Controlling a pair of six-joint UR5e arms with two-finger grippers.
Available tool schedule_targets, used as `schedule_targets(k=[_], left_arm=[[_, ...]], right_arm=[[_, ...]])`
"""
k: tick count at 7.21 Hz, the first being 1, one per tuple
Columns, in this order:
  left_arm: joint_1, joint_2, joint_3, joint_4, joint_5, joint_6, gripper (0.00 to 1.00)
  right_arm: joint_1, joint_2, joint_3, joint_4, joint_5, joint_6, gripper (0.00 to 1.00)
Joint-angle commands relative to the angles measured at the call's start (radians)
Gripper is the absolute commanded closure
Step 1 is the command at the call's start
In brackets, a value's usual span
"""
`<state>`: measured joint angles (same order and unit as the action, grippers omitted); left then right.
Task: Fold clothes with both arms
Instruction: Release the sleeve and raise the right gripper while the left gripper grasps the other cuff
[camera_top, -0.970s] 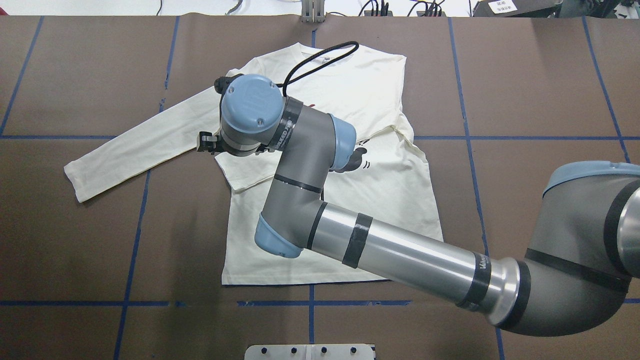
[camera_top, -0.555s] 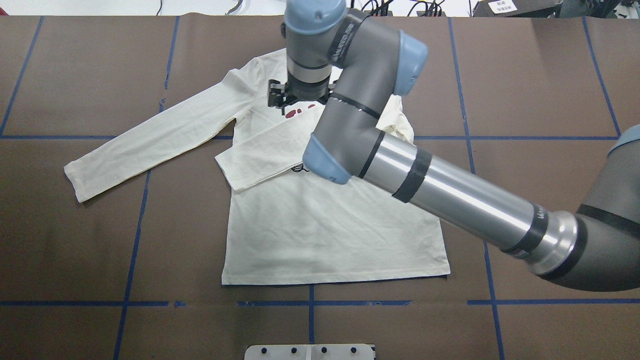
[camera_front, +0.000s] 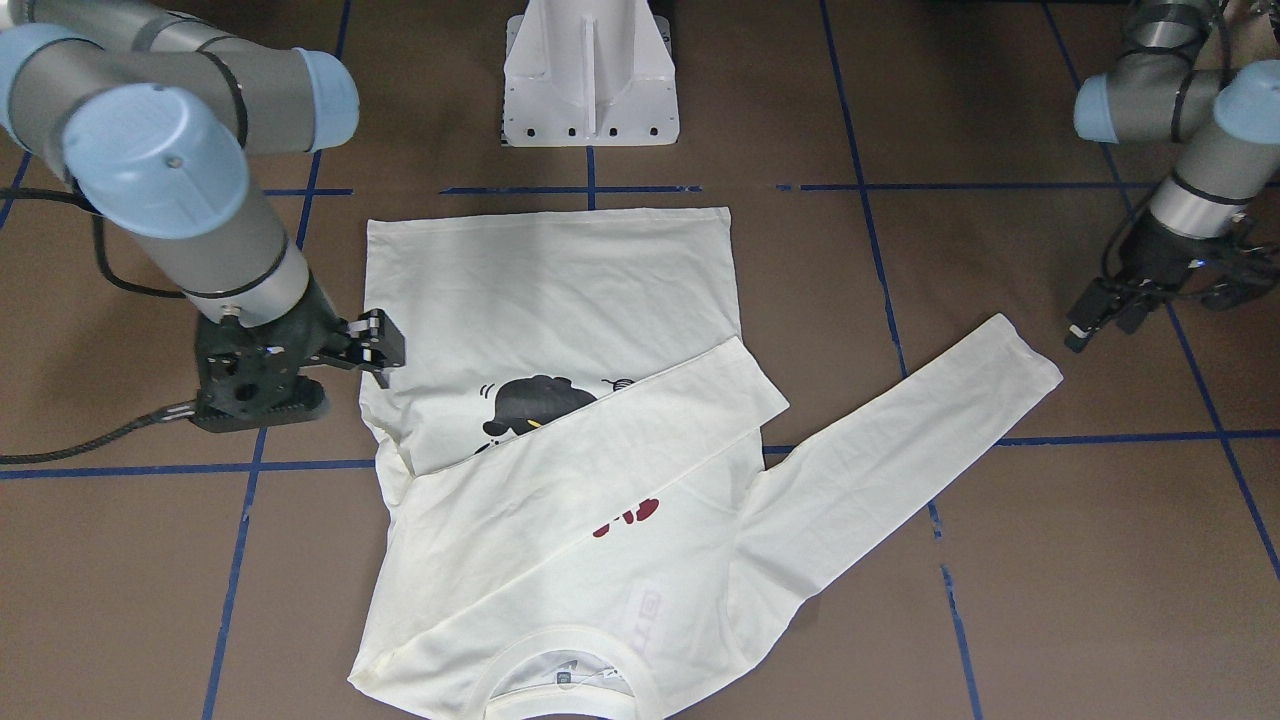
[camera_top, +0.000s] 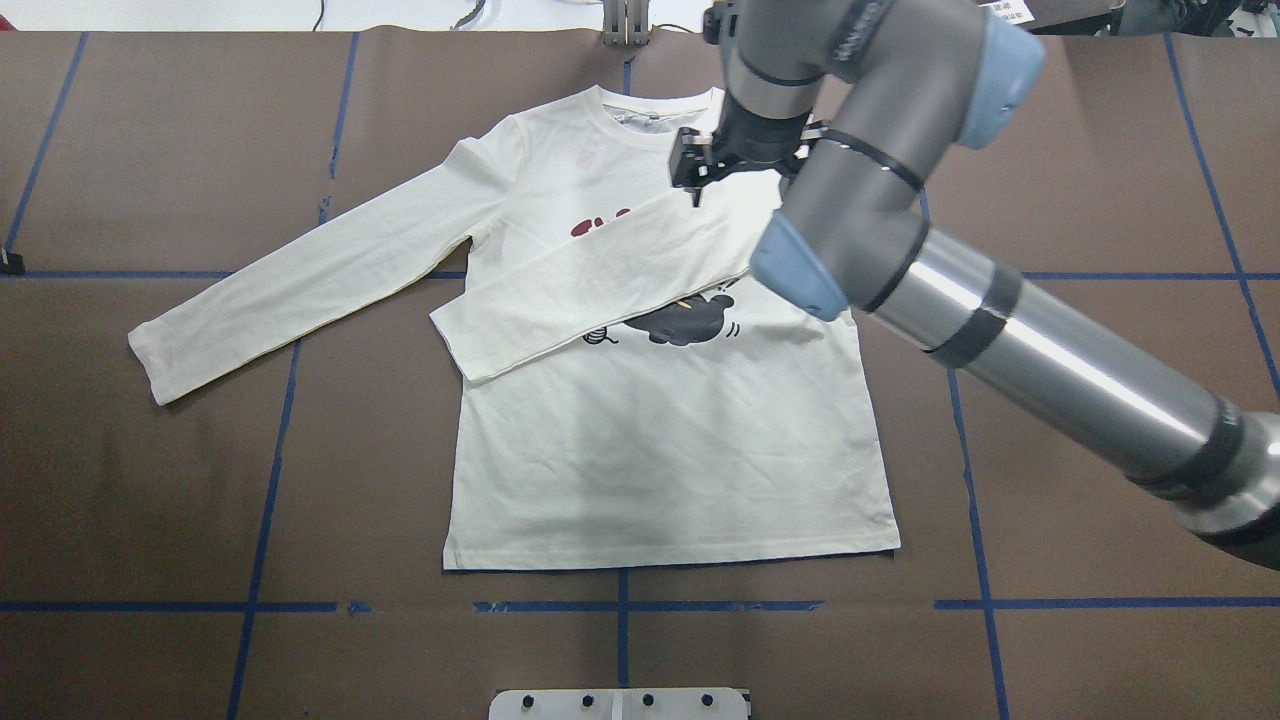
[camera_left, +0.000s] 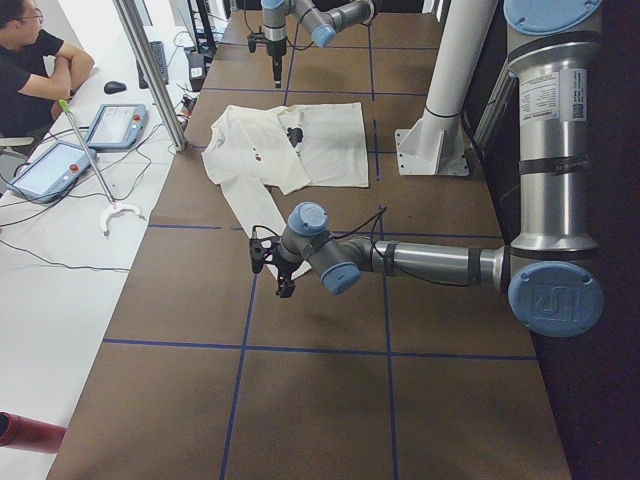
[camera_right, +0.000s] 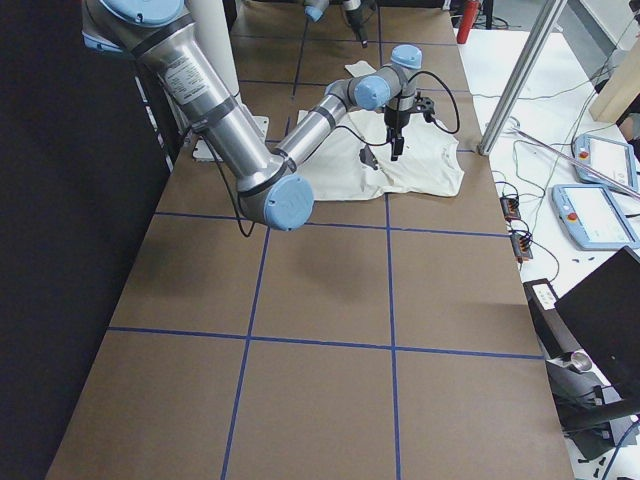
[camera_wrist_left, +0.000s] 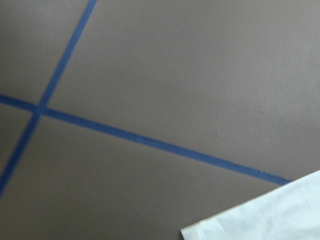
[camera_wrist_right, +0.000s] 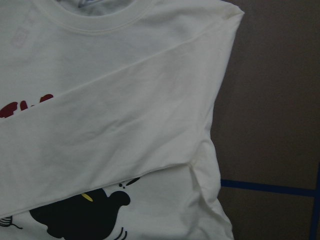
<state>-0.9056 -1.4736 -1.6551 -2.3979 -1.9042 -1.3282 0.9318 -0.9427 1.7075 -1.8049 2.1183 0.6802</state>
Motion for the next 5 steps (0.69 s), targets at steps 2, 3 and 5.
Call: schedule_targets(k=[2, 3, 5], left_arm=[[0.169, -0.043, 0.006, 0.106, 0.158, -0.112, 0.01], [0.169, -0.044, 0.008, 0.108, 0.158, -0.106, 0.02], [0.168, -0.034, 0.011, 0.108, 0.16, -0.086, 0.07]], right_arm=[[0.067, -0.116, 0.08, -0.037, 0.031, -0.094, 0.0], [0.064, -0.114, 0.08, -0.037, 0.029, -0.094, 0.0], [0.064, -0.113, 0.08, -0.034, 0.029, -0.09, 0.0]])
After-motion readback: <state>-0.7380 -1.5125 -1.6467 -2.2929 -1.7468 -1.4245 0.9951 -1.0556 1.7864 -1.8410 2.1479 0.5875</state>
